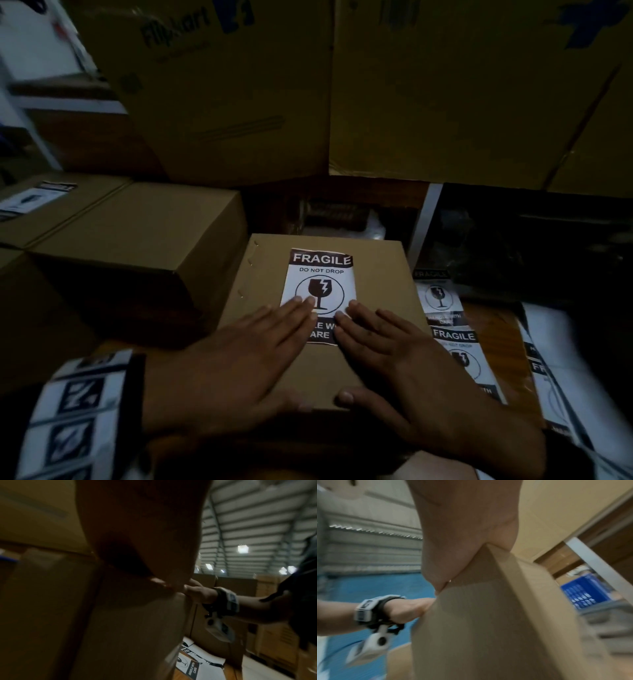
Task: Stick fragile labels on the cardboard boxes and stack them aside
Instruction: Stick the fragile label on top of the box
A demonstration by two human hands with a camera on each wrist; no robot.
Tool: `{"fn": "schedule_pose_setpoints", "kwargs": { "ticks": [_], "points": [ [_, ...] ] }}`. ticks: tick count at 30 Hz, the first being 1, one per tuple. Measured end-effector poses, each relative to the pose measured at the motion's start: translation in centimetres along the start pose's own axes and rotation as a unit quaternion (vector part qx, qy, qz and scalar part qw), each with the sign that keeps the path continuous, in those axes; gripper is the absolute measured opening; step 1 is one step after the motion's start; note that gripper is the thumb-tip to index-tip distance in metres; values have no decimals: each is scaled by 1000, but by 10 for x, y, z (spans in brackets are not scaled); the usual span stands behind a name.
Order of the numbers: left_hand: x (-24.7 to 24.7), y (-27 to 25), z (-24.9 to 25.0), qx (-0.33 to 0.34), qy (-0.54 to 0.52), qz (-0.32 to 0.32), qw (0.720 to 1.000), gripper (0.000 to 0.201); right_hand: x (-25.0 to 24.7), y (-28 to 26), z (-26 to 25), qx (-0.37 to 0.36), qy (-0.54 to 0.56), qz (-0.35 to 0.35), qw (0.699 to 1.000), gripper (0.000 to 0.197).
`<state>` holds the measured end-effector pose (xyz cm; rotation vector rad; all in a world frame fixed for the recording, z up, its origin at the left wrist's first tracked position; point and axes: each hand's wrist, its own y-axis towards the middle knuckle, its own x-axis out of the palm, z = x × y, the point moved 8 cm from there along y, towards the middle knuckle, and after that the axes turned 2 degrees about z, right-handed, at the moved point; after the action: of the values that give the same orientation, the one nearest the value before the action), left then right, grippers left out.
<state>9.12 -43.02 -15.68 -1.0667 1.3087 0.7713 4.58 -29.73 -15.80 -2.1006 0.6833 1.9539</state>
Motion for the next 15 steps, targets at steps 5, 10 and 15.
{"fn": "schedule_pose_setpoints", "kwargs": {
  "ticks": [5,10,15],
  "points": [
    [17,-27,3,27,-13,115,993,80,-10,-2,-2,-45,38,77,995,54],
    [12,-27,5,77,12,170,982,68,-14,-9,-11,-18,12,79,997,60],
    [4,-33,6,143,-11,233,962,58,-7,-10,-21,22,-66,36,997,84]
  ]
}}
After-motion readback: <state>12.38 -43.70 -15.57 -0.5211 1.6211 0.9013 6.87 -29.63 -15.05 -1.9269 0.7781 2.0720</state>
